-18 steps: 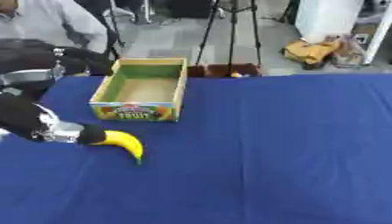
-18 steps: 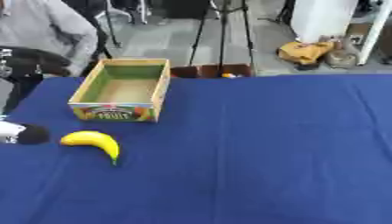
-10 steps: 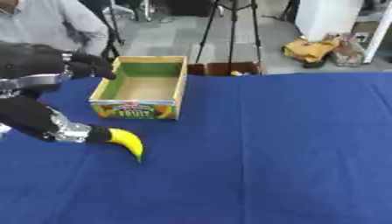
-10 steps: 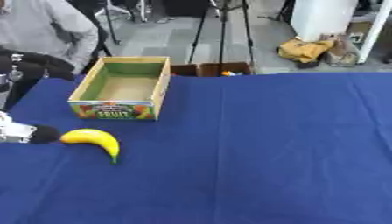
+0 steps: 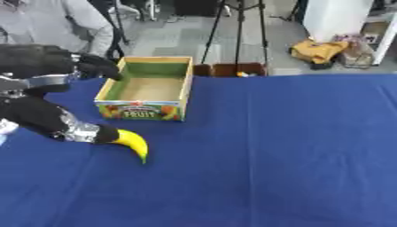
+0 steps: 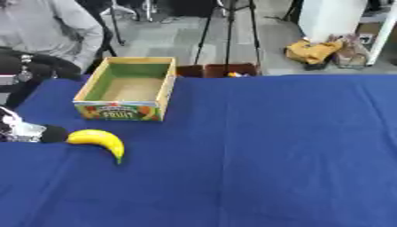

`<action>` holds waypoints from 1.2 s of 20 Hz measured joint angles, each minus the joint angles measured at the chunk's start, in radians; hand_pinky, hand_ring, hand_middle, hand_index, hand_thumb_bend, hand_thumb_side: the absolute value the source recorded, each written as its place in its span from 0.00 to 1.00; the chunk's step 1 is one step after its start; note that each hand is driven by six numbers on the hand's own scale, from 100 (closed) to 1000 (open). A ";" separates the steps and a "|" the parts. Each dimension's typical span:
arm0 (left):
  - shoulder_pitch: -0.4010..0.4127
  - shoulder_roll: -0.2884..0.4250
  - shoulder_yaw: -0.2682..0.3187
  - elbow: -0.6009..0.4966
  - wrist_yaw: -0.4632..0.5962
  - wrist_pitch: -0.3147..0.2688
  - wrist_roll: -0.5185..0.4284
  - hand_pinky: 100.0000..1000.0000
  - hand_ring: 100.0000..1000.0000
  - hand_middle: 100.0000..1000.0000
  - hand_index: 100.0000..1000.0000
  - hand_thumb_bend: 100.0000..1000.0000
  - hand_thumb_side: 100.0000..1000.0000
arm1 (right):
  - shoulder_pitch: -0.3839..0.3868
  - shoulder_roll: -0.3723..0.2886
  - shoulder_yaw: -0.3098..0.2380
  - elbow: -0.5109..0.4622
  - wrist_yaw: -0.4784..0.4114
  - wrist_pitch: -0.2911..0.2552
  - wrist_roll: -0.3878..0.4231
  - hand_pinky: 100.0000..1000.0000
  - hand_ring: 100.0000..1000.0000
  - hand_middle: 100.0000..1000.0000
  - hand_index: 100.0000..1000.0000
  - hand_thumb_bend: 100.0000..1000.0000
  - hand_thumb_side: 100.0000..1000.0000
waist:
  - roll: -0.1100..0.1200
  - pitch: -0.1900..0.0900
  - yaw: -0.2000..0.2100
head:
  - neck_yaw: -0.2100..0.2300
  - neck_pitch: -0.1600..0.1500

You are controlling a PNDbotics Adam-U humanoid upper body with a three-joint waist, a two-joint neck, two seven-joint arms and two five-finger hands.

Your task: Pick up objects on the table and place them in the box.

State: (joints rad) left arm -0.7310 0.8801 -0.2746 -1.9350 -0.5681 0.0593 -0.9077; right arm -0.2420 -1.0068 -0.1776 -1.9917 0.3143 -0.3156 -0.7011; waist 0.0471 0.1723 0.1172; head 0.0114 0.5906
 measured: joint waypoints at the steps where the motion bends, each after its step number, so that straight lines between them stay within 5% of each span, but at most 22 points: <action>1: -0.001 0.000 -0.005 0.005 -0.003 -0.001 -0.001 0.89 0.93 0.96 1.00 0.53 0.92 | 0.000 0.000 0.000 0.000 0.000 0.000 0.000 0.73 0.82 0.81 0.82 0.00 0.90 | 0.000 0.000 0.000 | 0.001 0.000; 9: -0.022 0.000 -0.067 0.062 -0.041 -0.034 0.000 0.88 0.92 0.95 1.00 0.29 0.65 | 0.000 0.000 0.001 0.000 0.000 -0.001 0.001 0.73 0.82 0.81 0.81 0.00 0.90 | 0.000 0.001 -0.001 | -0.006 -0.012; 24: -0.072 -0.039 -0.168 0.243 -0.137 -0.130 0.000 0.85 0.89 0.90 1.00 0.28 0.59 | -0.002 0.002 0.006 0.000 -0.004 -0.003 0.008 0.73 0.82 0.80 0.81 0.00 0.90 | -0.006 0.007 -0.008 | -0.014 -0.031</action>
State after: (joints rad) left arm -0.8035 0.8414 -0.4429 -1.6919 -0.7053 -0.0702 -0.9078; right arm -0.2438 -1.0048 -0.1715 -1.9917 0.3105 -0.3189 -0.6927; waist 0.0415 0.1792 0.1088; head -0.0029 0.5597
